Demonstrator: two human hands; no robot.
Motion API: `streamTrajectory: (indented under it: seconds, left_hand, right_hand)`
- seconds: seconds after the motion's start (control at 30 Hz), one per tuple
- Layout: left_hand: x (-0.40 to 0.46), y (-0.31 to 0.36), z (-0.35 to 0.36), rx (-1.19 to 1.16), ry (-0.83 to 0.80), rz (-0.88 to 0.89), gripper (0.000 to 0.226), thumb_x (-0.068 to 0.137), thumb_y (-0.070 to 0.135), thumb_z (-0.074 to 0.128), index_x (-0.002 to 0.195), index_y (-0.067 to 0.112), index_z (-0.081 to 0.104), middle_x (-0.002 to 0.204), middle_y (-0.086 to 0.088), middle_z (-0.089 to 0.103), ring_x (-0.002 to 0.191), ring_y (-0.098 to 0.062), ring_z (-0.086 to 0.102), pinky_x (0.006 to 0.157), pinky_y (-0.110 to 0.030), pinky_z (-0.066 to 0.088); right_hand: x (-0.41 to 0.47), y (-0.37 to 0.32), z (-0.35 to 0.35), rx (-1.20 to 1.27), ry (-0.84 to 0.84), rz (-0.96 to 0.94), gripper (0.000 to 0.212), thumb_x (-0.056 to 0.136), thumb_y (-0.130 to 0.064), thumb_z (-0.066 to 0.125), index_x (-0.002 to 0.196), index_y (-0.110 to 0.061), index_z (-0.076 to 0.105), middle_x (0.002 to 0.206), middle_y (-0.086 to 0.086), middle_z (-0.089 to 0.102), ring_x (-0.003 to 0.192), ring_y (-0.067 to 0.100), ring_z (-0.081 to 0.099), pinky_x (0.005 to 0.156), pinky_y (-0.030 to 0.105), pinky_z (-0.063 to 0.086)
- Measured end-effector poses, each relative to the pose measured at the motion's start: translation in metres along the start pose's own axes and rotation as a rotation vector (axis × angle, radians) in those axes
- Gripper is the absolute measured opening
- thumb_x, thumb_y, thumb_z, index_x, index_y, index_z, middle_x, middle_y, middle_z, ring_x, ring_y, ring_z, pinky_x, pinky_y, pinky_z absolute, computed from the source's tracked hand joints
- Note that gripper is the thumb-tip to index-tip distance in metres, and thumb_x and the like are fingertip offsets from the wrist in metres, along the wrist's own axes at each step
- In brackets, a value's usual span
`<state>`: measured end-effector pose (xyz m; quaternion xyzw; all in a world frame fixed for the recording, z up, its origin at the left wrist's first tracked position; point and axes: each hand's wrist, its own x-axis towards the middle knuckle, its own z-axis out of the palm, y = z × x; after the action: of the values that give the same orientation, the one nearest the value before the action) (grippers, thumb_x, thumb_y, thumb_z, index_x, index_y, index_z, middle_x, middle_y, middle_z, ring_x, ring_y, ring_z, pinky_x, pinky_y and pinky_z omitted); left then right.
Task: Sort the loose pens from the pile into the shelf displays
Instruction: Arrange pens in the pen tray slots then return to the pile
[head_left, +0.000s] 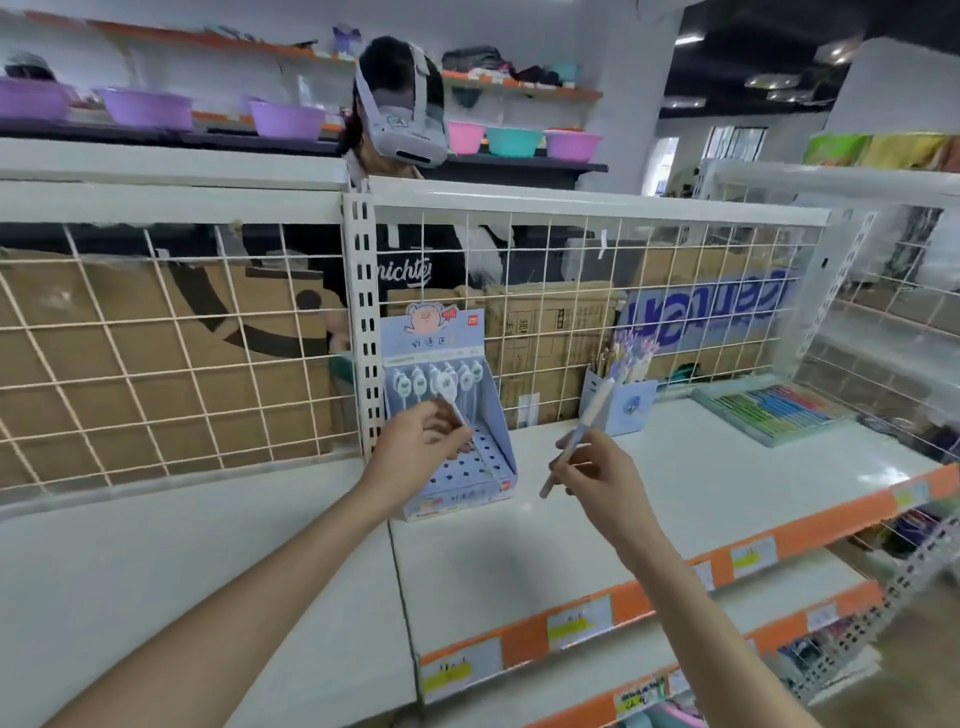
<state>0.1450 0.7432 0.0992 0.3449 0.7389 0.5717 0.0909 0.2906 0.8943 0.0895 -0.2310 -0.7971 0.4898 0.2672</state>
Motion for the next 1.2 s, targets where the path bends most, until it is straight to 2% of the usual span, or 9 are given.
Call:
streamTrajectory:
  seconds: [0.07, 0.13, 0.2, 0.27, 0.53, 0.67, 0.8, 1.03, 1.2]
  left_hand:
    - [0.014, -0.002, 0.015, 0.047, 0.025, -0.012, 0.016, 0.086, 0.014, 0.066, 0.098, 0.010, 0.057, 0.088, -0.006, 0.070, 0.080, -0.016, 0.068, 0.070, -0.020, 0.054]
    - [0.027, -0.002, 0.028, 0.101, 0.065, -0.035, 0.046, 0.086, 0.016, 0.066, 0.125, 0.008, 0.044, 0.091, -0.004, 0.069, 0.083, -0.014, 0.067, 0.069, -0.015, 0.052]
    - [0.036, -0.002, 0.038, 0.134, 0.106, -0.039, 0.073, 0.086, 0.017, 0.067, 0.143, 0.022, 0.023, 0.087, 0.001, 0.068, 0.082, -0.012, 0.066, 0.071, -0.015, 0.050]
    - [0.044, -0.003, 0.044, 0.150, 0.127, -0.001, 0.083, 0.086, 0.013, 0.066, 0.144, 0.037, 0.013, 0.082, -0.005, 0.069, 0.078, -0.015, 0.068, 0.073, -0.021, 0.054]
    - [0.061, -0.025, 0.039, 0.419, 0.200, 0.064, 0.067, 0.086, 0.017, 0.066, 0.139, 0.037, 0.031, 0.078, 0.007, 0.065, 0.083, -0.007, 0.062, 0.082, -0.022, 0.044]
    - [0.076, -0.028, 0.031, 0.465, 0.316, 0.144, 0.054, 0.086, 0.028, 0.065, 0.129, 0.045, 0.037, 0.085, 0.011, 0.066, 0.092, -0.003, 0.061, 0.104, -0.039, 0.032]
    - [0.092, -0.025, 0.031, 0.483, 0.353, 0.178, 0.047, 0.086, 0.038, 0.062, 0.126, 0.049, 0.039, 0.095, 0.019, 0.062, 0.106, -0.009, 0.054, 0.100, -0.024, 0.016]
    - [0.120, -0.043, 0.035, 0.655, 0.324, 0.252, 0.041, 0.089, 0.031, 0.062, 0.126, 0.040, 0.048, 0.118, 0.003, 0.059, 0.110, -0.013, 0.055, 0.111, -0.036, -0.003]
    - [0.130, -0.054, 0.035, 0.716, 0.280, 0.263, 0.041, 0.088, 0.033, 0.061, 0.127, 0.037, 0.051, 0.120, 0.000, 0.057, 0.115, -0.014, 0.050, 0.111, -0.039, -0.004]
  right_hand:
    - [0.021, 0.013, -0.010, 0.000, -0.020, -0.007, 0.014, 0.087, -0.004, 0.055, 0.094, -0.016, 0.057, 0.083, 0.008, 0.067, 0.073, 0.020, 0.060, 0.072, 0.041, 0.050]
    - [0.040, 0.025, -0.018, 0.005, -0.044, -0.014, 0.013, 0.087, -0.005, 0.056, 0.094, -0.016, 0.057, 0.083, 0.007, 0.067, 0.075, 0.019, 0.062, 0.072, 0.038, 0.050]
    - [0.055, 0.035, -0.024, 0.020, -0.078, -0.012, 0.013, 0.086, -0.005, 0.058, 0.094, -0.016, 0.057, 0.082, 0.006, 0.066, 0.075, 0.017, 0.063, 0.072, 0.036, 0.051]
    - [0.069, 0.042, -0.029, 0.042, -0.113, -0.010, 0.014, 0.087, -0.004, 0.058, 0.095, -0.016, 0.057, 0.082, 0.007, 0.066, 0.071, 0.013, 0.061, 0.069, 0.031, 0.050]
    - [0.106, 0.063, -0.024, 0.085, -0.225, 0.005, 0.016, 0.088, -0.006, 0.057, 0.100, -0.015, 0.057, 0.085, 0.006, 0.066, 0.077, 0.015, 0.062, 0.073, 0.030, 0.051]
    - [0.117, 0.066, -0.012, 0.093, -0.254, 0.017, 0.016, 0.086, -0.005, 0.058, 0.099, -0.014, 0.058, 0.083, 0.006, 0.066, 0.079, 0.017, 0.063, 0.079, 0.041, 0.052]
    - [0.124, 0.070, -0.005, 0.092, -0.260, 0.020, 0.016, 0.084, -0.004, 0.058, 0.098, -0.011, 0.058, 0.080, 0.006, 0.067, 0.080, 0.020, 0.064, 0.080, 0.044, 0.051]
    - [0.138, 0.075, 0.003, 0.058, -0.268, 0.048, 0.018, 0.084, -0.004, 0.057, 0.100, -0.012, 0.058, 0.083, 0.007, 0.067, 0.081, 0.023, 0.064, 0.082, 0.046, 0.052]
    - [0.148, 0.073, 0.007, 0.072, -0.256, 0.042, 0.018, 0.085, -0.002, 0.057, 0.098, -0.013, 0.059, 0.083, 0.005, 0.065, 0.078, 0.018, 0.063, 0.079, 0.039, 0.051]
